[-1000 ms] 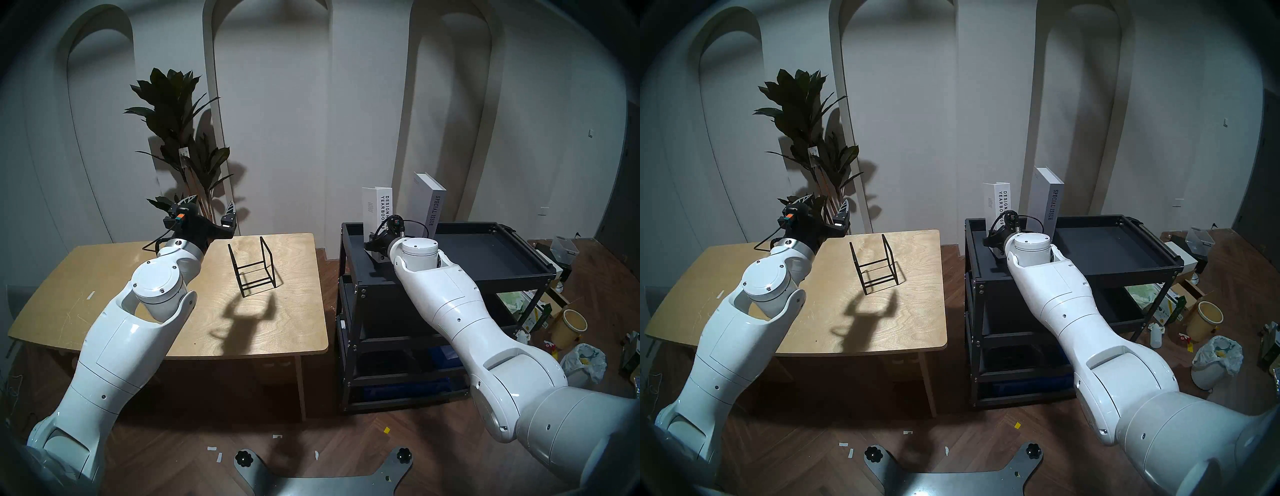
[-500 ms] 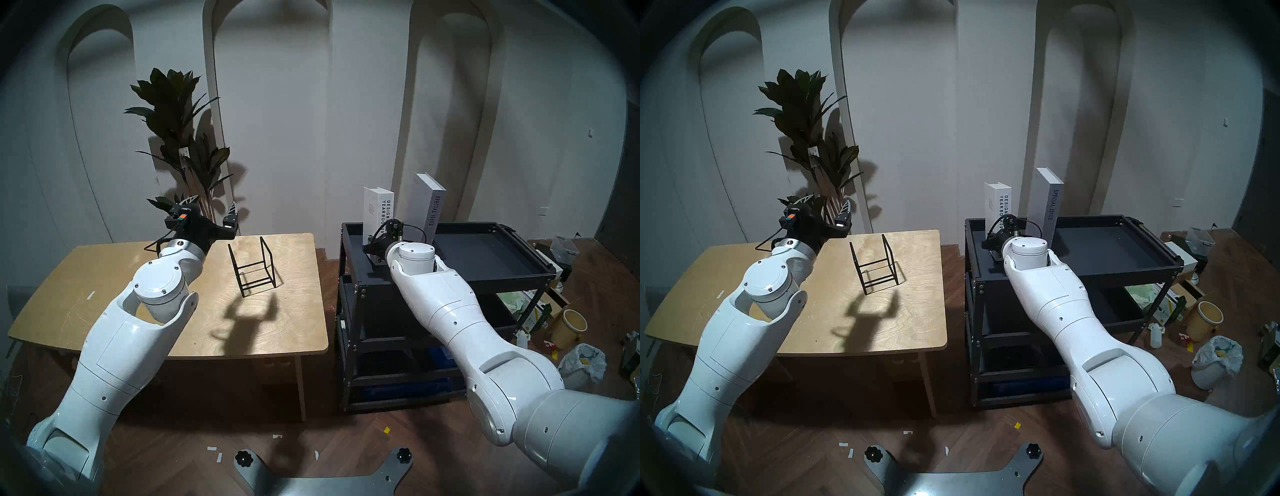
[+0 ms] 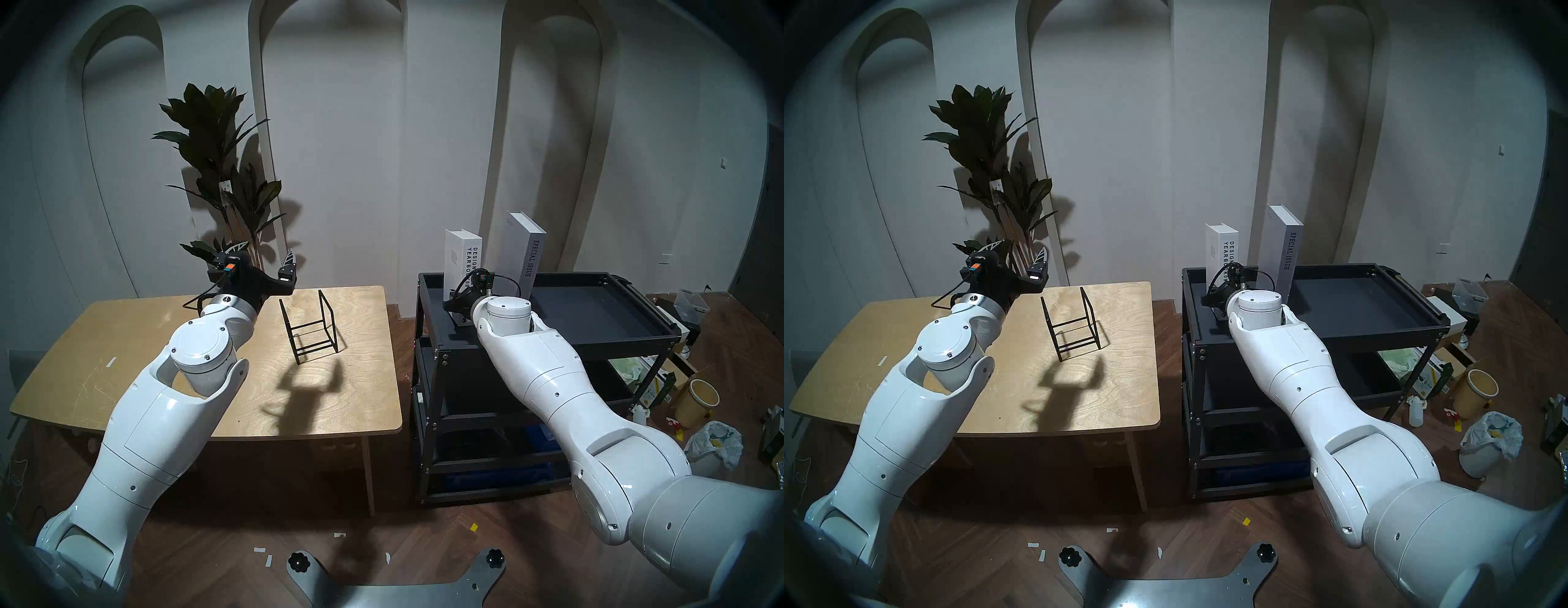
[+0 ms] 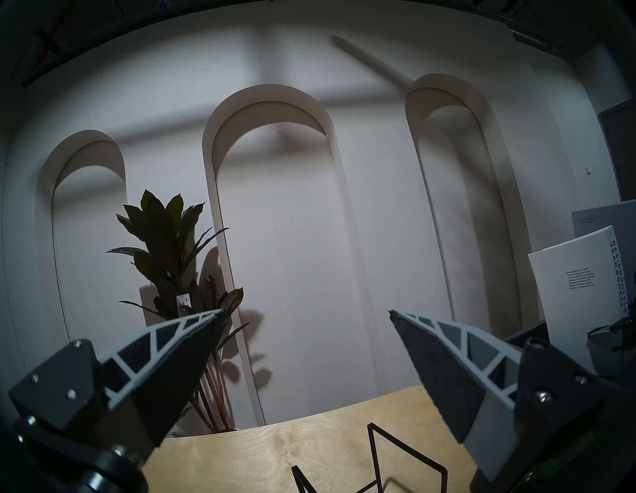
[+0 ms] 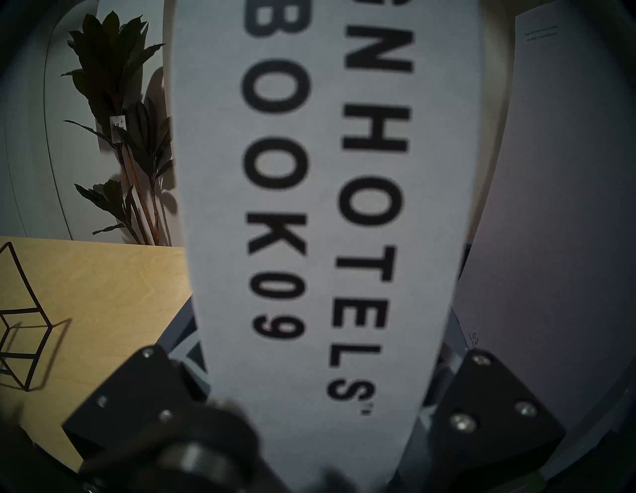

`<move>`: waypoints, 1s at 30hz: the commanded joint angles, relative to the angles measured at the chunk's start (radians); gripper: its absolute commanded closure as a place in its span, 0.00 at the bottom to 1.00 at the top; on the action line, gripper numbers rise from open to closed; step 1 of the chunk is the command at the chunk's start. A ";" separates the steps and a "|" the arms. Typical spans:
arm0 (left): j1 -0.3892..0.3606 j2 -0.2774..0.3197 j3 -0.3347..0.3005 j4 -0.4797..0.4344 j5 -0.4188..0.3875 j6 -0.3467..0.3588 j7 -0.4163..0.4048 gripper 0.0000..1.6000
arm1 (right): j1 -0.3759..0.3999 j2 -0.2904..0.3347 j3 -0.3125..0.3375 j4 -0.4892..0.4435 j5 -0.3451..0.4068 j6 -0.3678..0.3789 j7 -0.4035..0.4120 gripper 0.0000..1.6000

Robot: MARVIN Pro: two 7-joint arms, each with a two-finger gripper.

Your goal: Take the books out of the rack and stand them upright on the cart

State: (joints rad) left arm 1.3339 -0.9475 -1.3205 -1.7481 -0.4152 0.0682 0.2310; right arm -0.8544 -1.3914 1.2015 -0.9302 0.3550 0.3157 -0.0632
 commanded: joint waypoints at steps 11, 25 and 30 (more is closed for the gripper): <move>-0.032 -0.007 -0.006 -0.005 0.002 0.003 -0.013 0.00 | -0.025 0.009 0.002 -0.020 0.011 -0.002 -0.008 0.53; -0.026 -0.011 -0.012 -0.005 0.003 0.000 -0.020 0.00 | -0.055 0.023 0.003 -0.073 0.023 0.017 -0.024 0.00; -0.026 -0.012 -0.014 -0.005 0.003 -0.002 -0.024 0.00 | -0.060 0.027 0.006 -0.088 0.031 0.016 -0.026 0.00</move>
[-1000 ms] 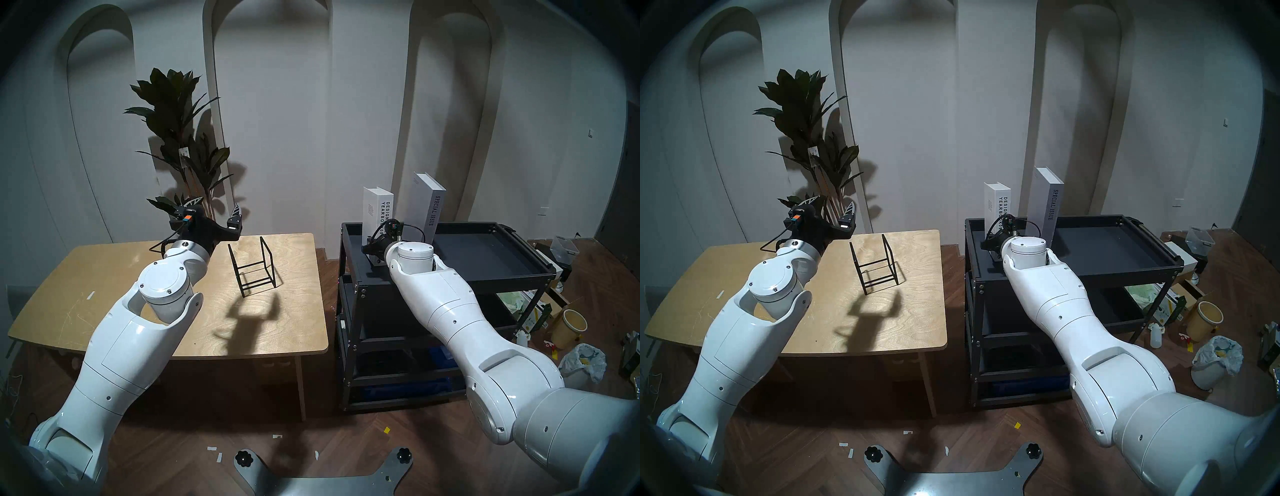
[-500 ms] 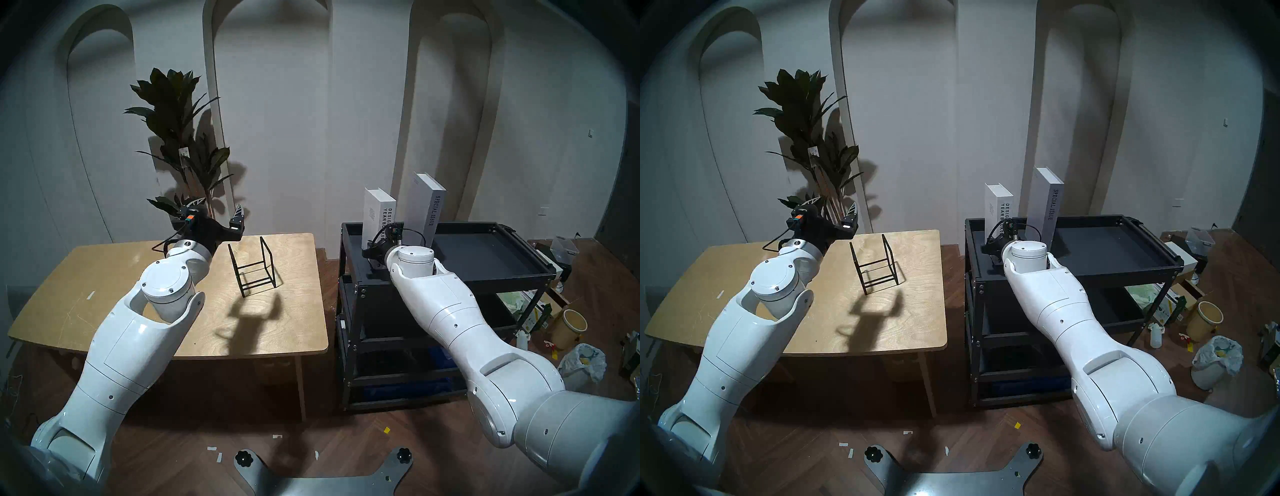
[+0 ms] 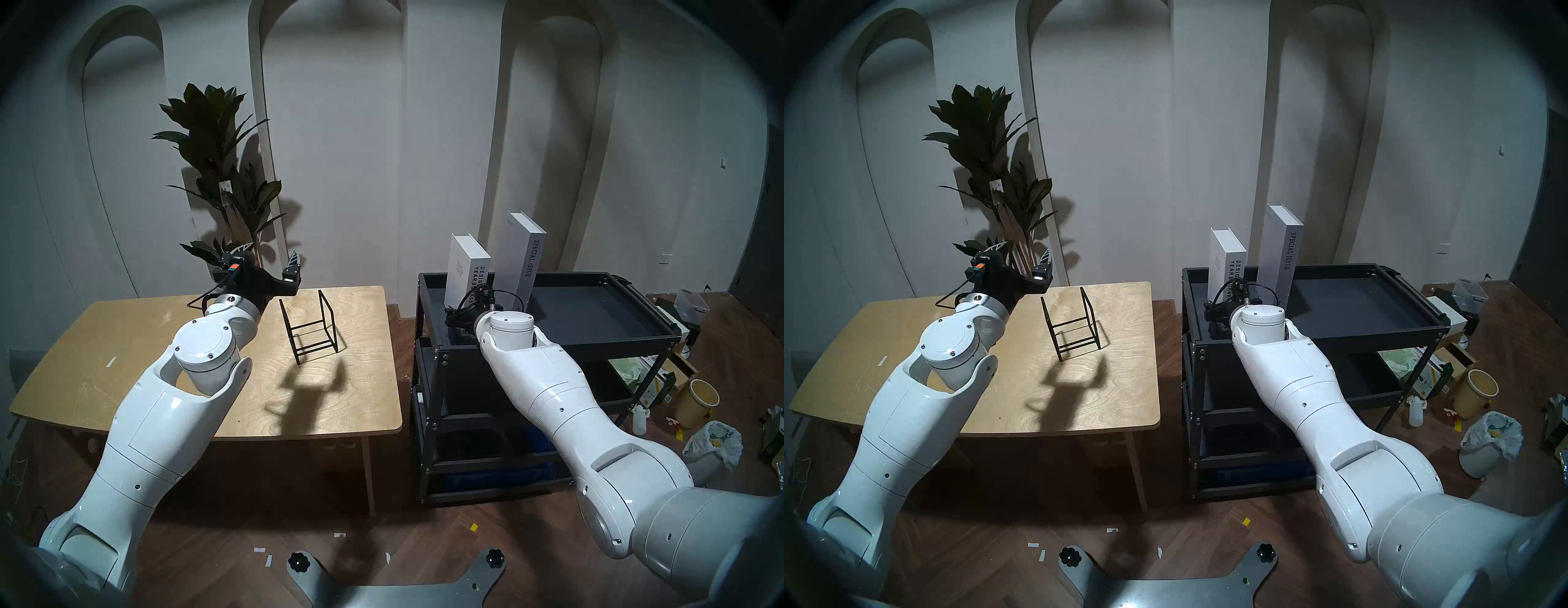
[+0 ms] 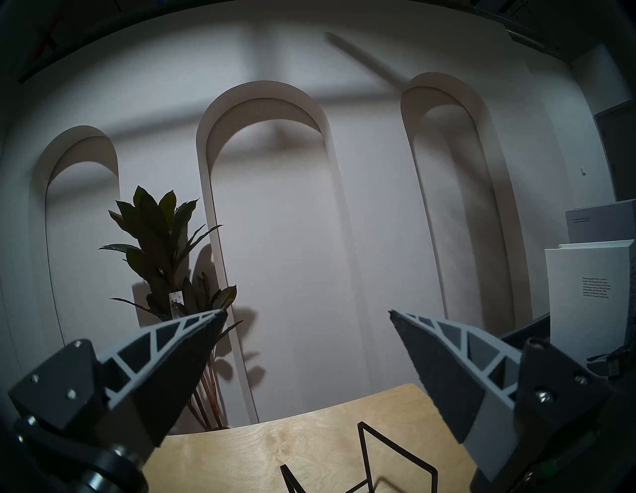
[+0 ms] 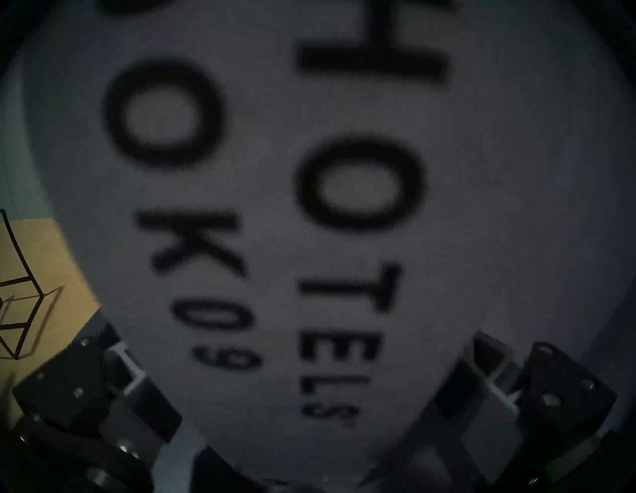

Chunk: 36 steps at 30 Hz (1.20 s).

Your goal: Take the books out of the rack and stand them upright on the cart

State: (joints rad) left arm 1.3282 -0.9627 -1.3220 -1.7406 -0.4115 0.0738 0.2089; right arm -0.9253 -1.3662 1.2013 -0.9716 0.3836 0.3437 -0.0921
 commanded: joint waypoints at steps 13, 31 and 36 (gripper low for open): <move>-0.029 -0.008 -0.016 -0.012 -0.008 -0.017 -0.009 0.00 | -0.029 -0.003 0.052 -0.191 0.063 0.017 -0.011 0.00; -0.024 -0.024 -0.031 0.008 -0.041 -0.032 -0.022 0.00 | -0.102 -0.005 0.104 -0.423 0.103 0.028 -0.071 0.00; -0.021 -0.024 -0.036 0.012 -0.051 -0.037 -0.026 0.00 | -0.108 -0.005 0.115 -0.469 0.105 0.019 -0.086 0.00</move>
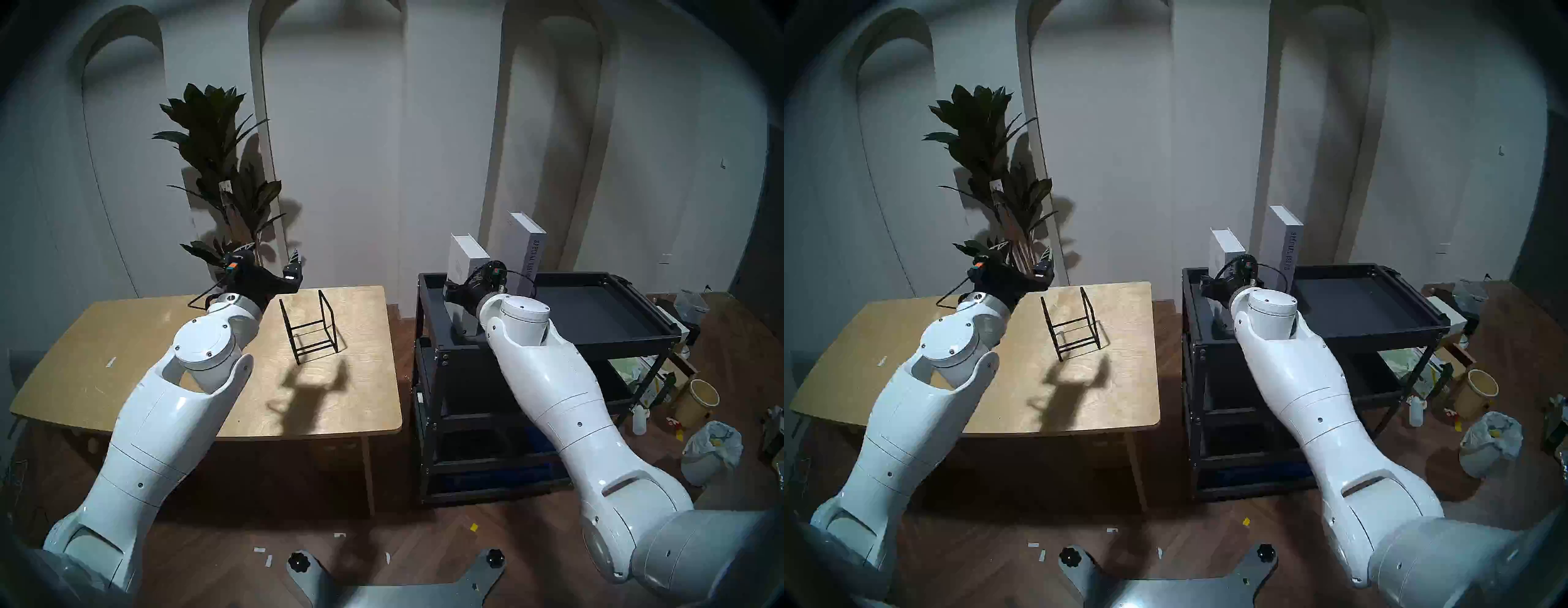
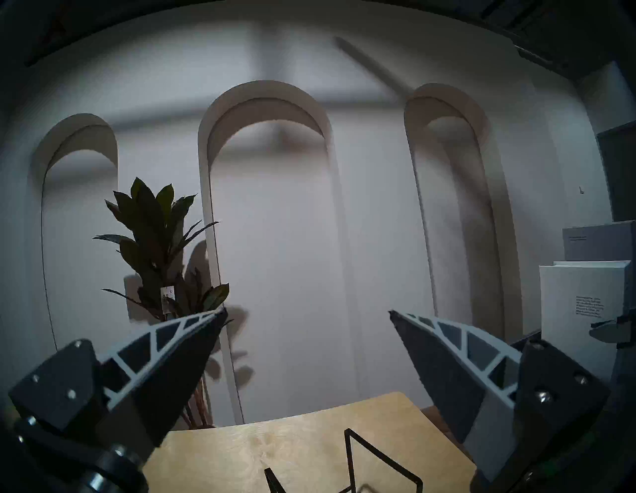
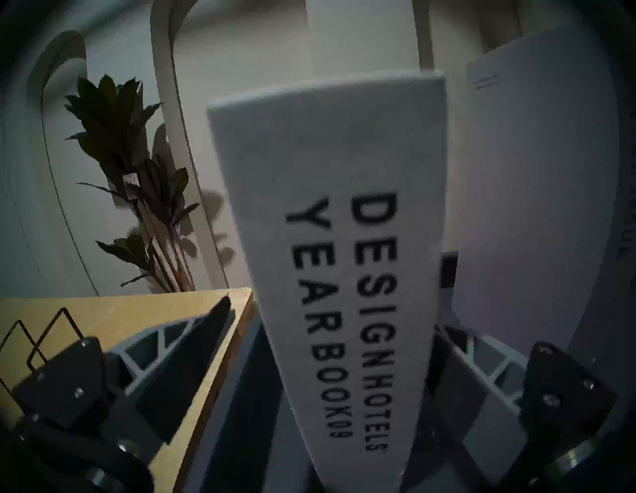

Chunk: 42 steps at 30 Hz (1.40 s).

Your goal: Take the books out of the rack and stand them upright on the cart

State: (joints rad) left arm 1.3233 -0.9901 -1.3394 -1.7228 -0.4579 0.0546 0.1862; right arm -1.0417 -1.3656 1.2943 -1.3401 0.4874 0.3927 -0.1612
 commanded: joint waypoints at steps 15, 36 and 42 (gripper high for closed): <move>-0.006 0.009 -0.040 0.035 -0.037 -0.034 -0.012 0.00 | 0.013 -0.025 0.060 -0.302 0.027 -0.057 -0.065 0.00; -0.045 -0.022 -0.041 0.131 -0.040 -0.087 -0.012 0.00 | -0.196 0.038 0.116 -0.571 0.081 -0.072 -0.062 0.00; -0.046 -0.017 -0.059 0.135 -0.046 -0.097 -0.021 0.00 | -0.282 0.067 0.160 -0.651 0.114 -0.063 -0.064 0.00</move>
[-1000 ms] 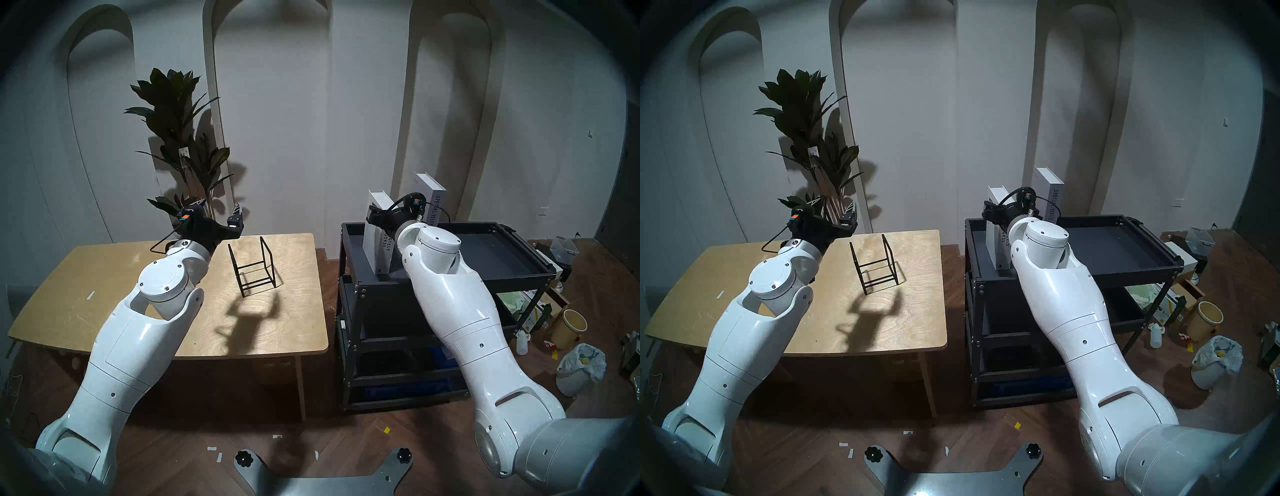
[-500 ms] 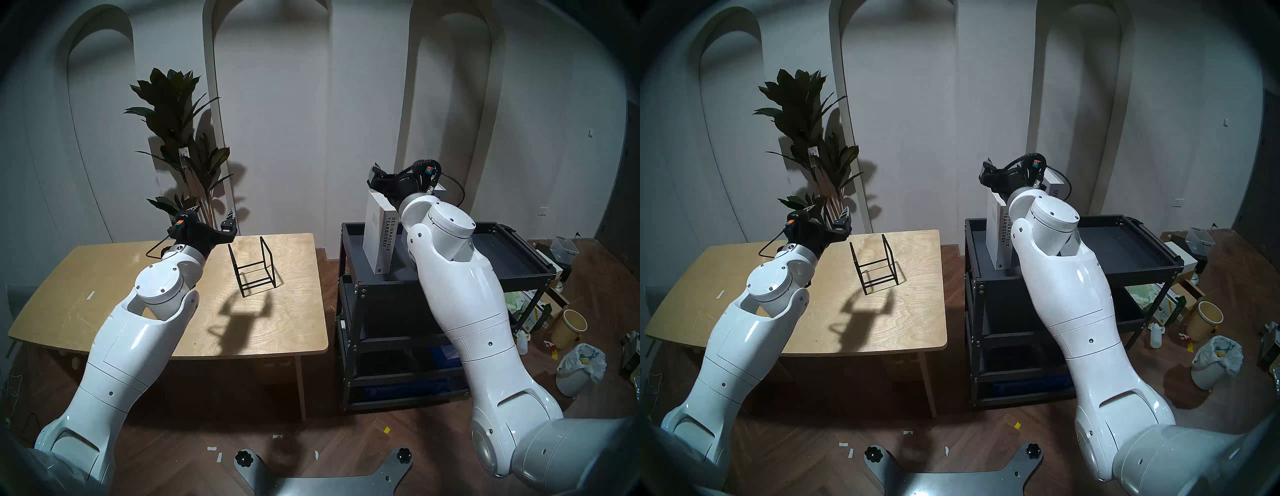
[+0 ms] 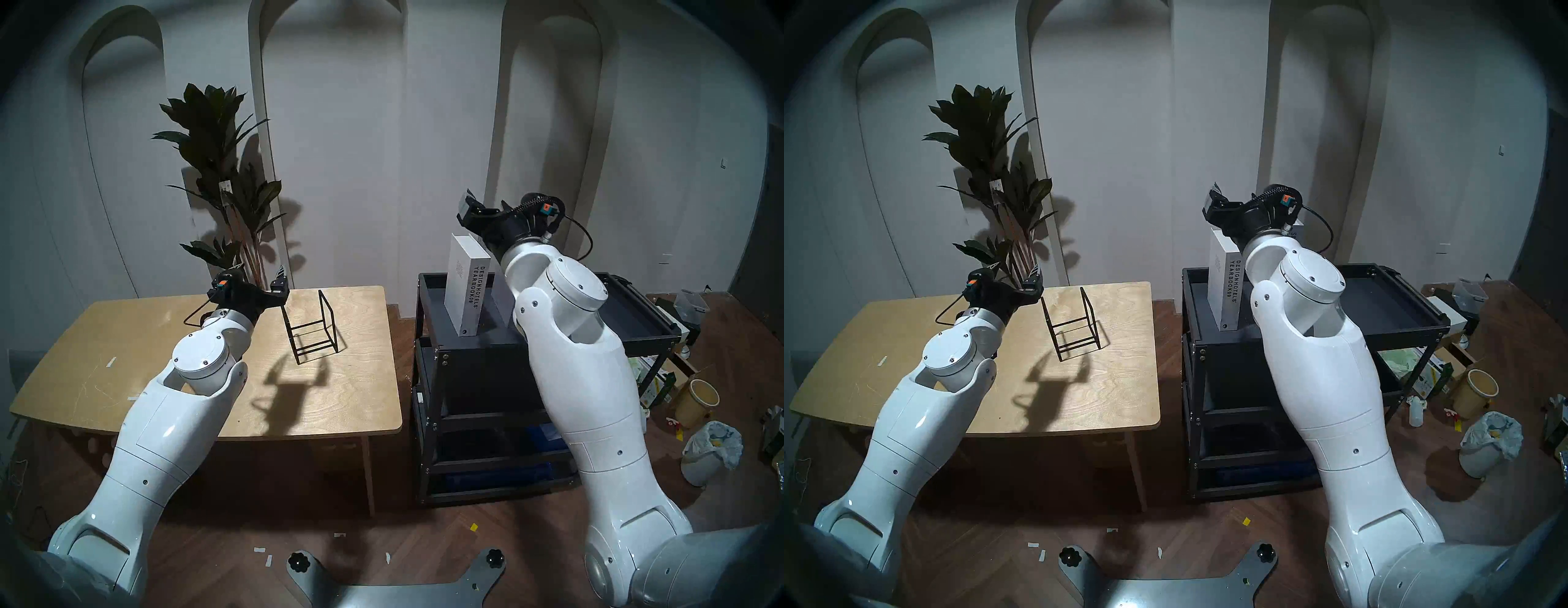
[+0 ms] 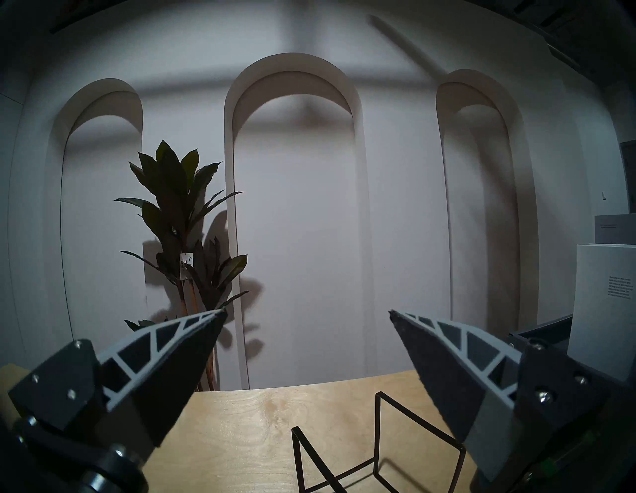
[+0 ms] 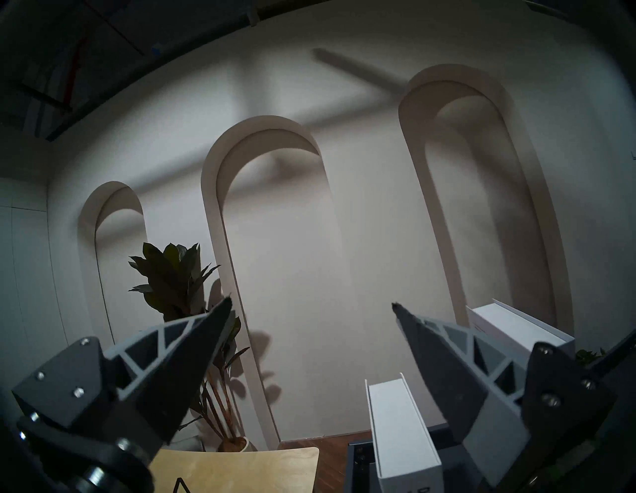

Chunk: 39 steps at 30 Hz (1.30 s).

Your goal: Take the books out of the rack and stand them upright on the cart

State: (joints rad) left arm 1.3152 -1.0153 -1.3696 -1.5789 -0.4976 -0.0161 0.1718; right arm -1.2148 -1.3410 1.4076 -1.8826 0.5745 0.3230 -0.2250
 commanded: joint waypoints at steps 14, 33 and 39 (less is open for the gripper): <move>-0.012 0.002 -0.038 0.000 -0.026 -0.102 -0.057 0.00 | -0.296 0.149 0.183 -0.209 0.175 0.094 0.088 0.00; 0.001 -0.005 -0.039 0.004 -0.017 -0.164 -0.074 0.00 | -0.221 0.145 0.111 -0.084 0.090 -0.036 0.174 0.00; 0.003 -0.006 -0.043 0.005 -0.008 -0.143 -0.057 0.00 | -0.241 0.148 0.095 -0.101 -0.004 -0.065 0.103 0.00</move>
State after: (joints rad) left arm 1.3285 -1.0248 -1.3988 -1.5576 -0.5105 -0.1642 0.0959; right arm -1.4613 -1.1907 1.5112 -1.9491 0.6593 0.3093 -0.0554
